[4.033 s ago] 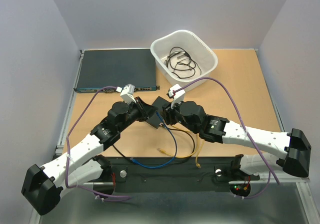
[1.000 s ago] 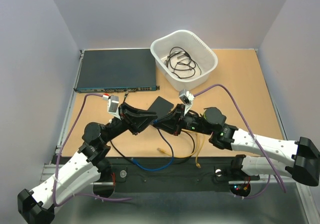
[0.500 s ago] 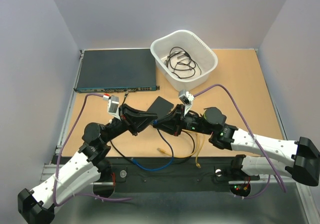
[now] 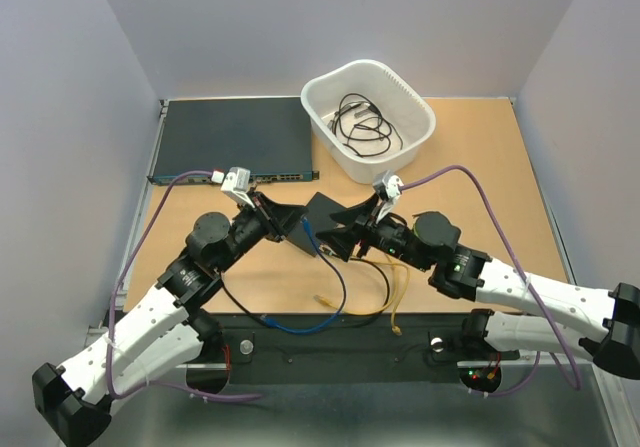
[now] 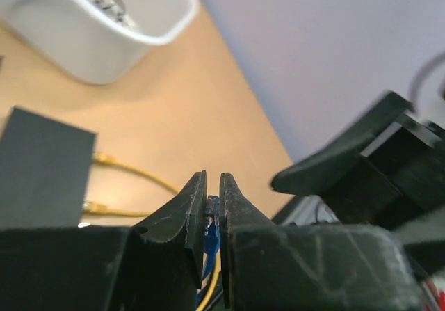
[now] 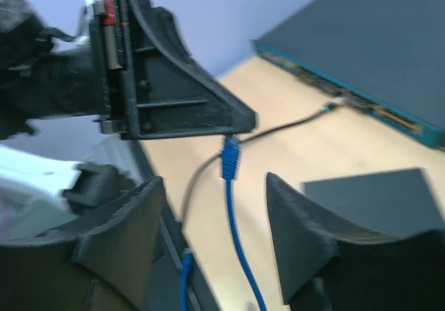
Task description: Insert the plug into the switch port
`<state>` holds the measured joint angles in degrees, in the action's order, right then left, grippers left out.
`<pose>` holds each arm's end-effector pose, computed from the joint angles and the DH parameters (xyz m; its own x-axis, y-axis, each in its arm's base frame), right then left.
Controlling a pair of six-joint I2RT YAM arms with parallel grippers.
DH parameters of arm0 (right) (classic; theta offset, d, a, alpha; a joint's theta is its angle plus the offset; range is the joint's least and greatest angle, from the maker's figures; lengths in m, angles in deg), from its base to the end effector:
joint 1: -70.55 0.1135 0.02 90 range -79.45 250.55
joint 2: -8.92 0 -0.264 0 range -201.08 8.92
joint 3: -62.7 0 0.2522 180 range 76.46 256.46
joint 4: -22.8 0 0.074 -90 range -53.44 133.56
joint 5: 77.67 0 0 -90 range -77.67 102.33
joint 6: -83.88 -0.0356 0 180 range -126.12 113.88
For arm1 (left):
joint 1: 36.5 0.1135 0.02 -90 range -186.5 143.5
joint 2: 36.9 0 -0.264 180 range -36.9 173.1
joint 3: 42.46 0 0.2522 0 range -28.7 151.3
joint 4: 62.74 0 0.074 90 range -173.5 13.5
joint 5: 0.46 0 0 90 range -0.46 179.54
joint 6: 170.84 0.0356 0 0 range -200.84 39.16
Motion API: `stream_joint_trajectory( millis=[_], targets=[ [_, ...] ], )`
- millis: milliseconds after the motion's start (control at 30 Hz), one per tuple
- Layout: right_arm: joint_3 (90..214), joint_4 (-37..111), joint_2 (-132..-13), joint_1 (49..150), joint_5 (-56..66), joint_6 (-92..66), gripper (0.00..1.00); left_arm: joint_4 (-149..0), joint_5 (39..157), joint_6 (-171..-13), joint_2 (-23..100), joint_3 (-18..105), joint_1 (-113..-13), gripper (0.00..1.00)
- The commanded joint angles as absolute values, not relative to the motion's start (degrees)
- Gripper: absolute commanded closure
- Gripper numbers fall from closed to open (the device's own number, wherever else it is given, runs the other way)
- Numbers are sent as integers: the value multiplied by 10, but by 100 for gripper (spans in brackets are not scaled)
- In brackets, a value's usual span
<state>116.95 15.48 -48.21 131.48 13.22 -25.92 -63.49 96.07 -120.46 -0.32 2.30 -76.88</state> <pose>0.1161 0.2076 0.3310 -0.2581 0.2328 -0.9376 -0.8279 0.4469 0.3389 0.1239 -0.1107 0.3209 -0.3894 -0.5006 -0.7732 0.6248 0.4733 -0.6210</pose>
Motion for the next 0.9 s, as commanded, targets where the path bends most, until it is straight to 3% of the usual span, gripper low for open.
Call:
stream_joint_trajectory(
  millis=[0, 167, 867],
  targets=[
    [1199, 235, -476, 1315, 250, -206, 41, -732, 847, -1238, 10, 58, -766, 100],
    [1204, 243, -493, 1317, 261, -204, 50, -732, 834, -1264, 32, 64, -766, 100],
    [1291, 173, -673, 1362, 252, -206, 54, -712, 821, -1265, 43, 50, -766, 100]
  ],
)
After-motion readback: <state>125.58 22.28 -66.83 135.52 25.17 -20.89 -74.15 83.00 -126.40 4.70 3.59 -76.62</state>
